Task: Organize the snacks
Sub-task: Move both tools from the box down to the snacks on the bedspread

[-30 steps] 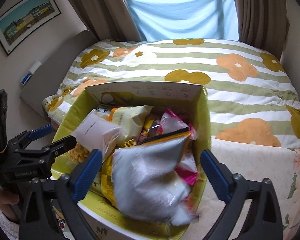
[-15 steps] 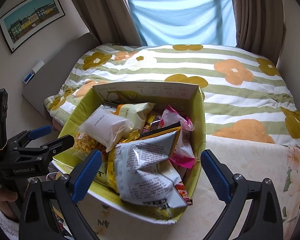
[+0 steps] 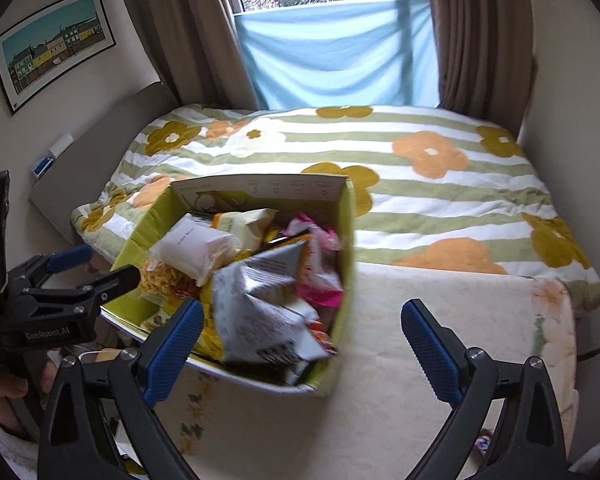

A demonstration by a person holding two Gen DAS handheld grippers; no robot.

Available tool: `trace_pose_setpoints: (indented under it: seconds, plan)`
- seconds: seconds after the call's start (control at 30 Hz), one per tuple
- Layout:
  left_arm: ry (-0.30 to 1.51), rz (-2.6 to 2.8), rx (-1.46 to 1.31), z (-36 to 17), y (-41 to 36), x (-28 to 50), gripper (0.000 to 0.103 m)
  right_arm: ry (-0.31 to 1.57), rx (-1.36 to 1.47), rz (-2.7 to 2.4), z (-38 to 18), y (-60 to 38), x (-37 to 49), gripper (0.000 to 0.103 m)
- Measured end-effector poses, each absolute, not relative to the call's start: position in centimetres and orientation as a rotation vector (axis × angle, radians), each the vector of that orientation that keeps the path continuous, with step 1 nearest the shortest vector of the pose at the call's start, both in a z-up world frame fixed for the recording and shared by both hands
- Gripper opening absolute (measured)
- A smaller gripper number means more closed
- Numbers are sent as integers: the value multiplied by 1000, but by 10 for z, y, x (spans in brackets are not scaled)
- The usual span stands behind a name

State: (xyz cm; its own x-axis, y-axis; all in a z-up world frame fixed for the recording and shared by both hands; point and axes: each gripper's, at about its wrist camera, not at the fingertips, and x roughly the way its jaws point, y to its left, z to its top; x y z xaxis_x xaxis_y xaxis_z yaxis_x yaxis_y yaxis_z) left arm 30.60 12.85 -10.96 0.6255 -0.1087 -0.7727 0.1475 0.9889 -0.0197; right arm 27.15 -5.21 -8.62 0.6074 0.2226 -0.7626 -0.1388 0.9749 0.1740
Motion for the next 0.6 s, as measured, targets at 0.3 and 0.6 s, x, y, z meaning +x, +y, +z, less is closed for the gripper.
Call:
trace_pose_setpoints:
  seconds: [0.3,0.6]
  plan:
    - [857,-243,65,-103,41,266,103,865,117,114,-76,-133,222,98]
    - [922,-331,88,-129,-71,220,103,929,140,26,-97,-226,159,98]
